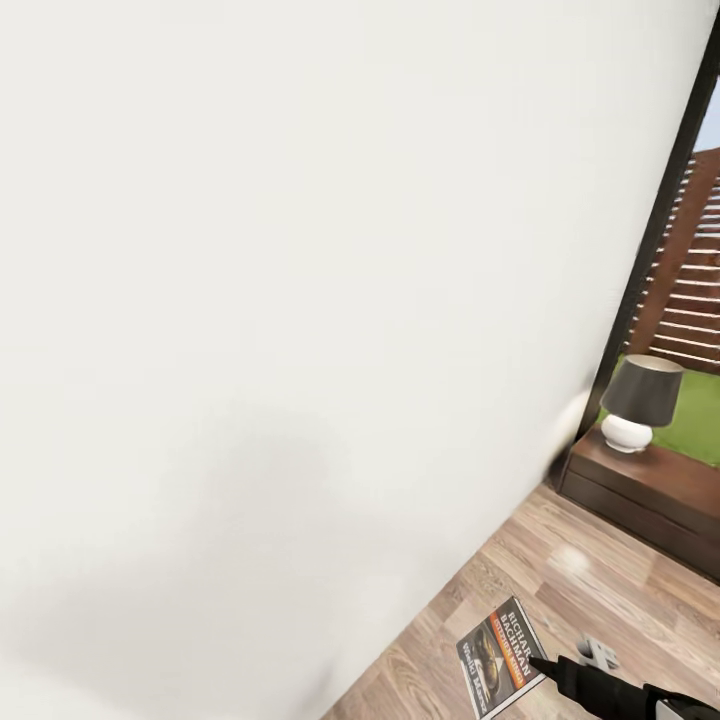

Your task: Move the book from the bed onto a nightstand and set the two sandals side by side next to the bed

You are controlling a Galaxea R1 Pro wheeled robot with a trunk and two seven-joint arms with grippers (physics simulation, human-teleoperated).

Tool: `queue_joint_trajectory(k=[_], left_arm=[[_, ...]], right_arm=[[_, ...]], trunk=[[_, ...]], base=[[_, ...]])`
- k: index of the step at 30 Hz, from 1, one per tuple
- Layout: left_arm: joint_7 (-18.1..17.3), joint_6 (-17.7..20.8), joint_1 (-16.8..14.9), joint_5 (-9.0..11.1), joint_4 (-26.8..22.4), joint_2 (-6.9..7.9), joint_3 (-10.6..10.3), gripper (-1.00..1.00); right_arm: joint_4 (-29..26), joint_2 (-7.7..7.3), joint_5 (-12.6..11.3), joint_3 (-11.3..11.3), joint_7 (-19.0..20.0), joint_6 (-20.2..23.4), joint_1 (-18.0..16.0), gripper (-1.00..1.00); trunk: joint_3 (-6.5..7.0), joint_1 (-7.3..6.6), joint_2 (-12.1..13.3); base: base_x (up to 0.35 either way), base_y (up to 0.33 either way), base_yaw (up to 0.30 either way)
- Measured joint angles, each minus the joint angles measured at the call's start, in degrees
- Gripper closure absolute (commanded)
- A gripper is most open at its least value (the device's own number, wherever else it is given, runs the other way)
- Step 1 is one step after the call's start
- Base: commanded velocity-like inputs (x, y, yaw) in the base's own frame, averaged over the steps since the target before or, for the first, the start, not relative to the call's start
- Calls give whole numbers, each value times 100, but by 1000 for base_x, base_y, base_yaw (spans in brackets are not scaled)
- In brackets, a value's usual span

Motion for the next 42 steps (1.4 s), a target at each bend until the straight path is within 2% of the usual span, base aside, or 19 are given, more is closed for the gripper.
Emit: queue_joint_trajectory(k=[22, 33, 42], left_arm=[[1, -4, 0, 0, 0, 0, 0, -100], [1, -3, 1, 0, 0, 0, 0, -100], [0, -5, 0, 0, 1, 0, 0, -100]], right_arm=[[0, 0, -1, 2, 0, 0, 0, 100], [0, 0, -3, 1, 0, 0, 0, 100], [0, 0, -2, 7, 0, 0, 0, 100]], trunk=[[0, 0, 0], [0, -3, -1], [0, 0, 0]], base=[[2, 0, -251], [263, 0, -250], [46, 0, -250]])
